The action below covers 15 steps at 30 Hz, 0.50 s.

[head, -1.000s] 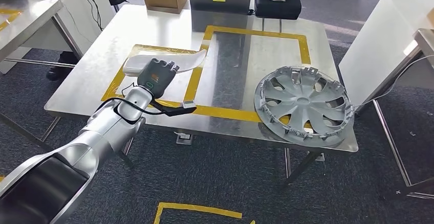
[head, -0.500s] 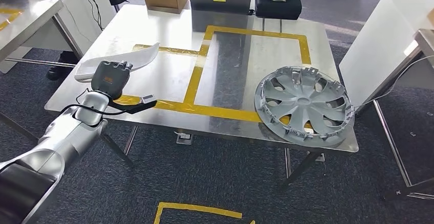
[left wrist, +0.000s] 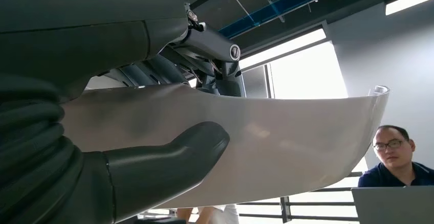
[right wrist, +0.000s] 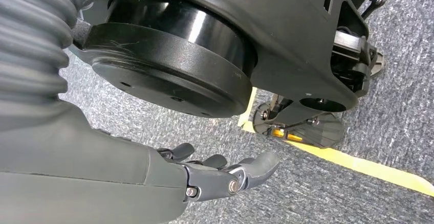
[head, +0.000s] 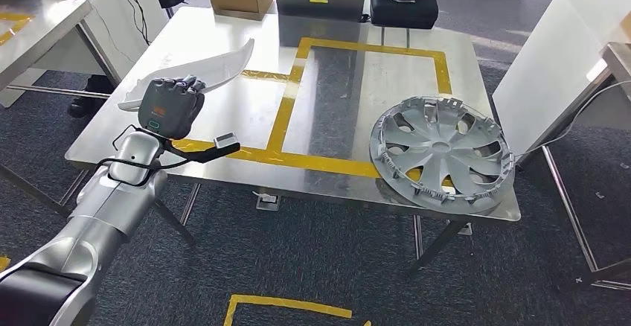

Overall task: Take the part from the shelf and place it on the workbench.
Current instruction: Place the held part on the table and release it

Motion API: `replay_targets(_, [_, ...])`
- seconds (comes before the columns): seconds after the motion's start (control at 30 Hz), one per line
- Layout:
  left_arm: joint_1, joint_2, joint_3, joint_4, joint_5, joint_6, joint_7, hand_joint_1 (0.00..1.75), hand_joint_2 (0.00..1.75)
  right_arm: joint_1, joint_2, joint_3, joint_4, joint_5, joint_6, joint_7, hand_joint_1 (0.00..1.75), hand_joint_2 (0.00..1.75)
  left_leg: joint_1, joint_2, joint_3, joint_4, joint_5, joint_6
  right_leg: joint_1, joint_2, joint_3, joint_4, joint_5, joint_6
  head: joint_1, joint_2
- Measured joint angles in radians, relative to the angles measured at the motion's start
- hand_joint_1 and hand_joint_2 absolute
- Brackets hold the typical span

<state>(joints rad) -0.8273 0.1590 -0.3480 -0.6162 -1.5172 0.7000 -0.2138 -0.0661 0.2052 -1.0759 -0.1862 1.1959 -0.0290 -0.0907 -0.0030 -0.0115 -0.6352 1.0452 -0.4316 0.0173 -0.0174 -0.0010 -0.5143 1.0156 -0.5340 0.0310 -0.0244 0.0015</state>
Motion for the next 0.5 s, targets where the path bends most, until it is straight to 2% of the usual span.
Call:
replay_targets(0.17, [-0.006, -0.044, 0.081, 0.004, -0.015, 0.0, -0.042, 1.75, 1.75, -0.001, 0.0, 0.0, 0.0, 0.0, 0.0, 0.005, 0.0, 1.75, 0.0, 0.0, 0.0, 0.0, 0.0, 0.0, 0.0, 0.0, 0.0, 0.0, 0.0, 0.0, 0.0, 0.0])
replay_targets(0.4, [-0.036, -0.081, 0.105, 0.046, -0.014, 0.0, -0.069, 1.75, 1.75, -0.002, 0.002, 0.0, 0.0, -0.009, 0.0, 0.004, 0.0, 1.75, 0.0, 0.0, 0.0, 0.0, 0.0, 0.0, 0.0, 0.0, 0.0, 0.0, 0.0, 0.0, 0.0, 0.0])
replay_targets(0.5, [-0.046, -0.095, 0.117, 0.058, -0.012, 0.0, -0.082, 0.44, 1.75, -0.002, 0.002, 0.0, 0.0, -0.018, 0.0, 0.0, 0.0, 0.44, 0.0, 0.0, 0.0, 0.0, 0.0, 0.0, 0.0, 0.0, 0.0, 0.0, 0.0, 0.0, 0.0, 0.0])
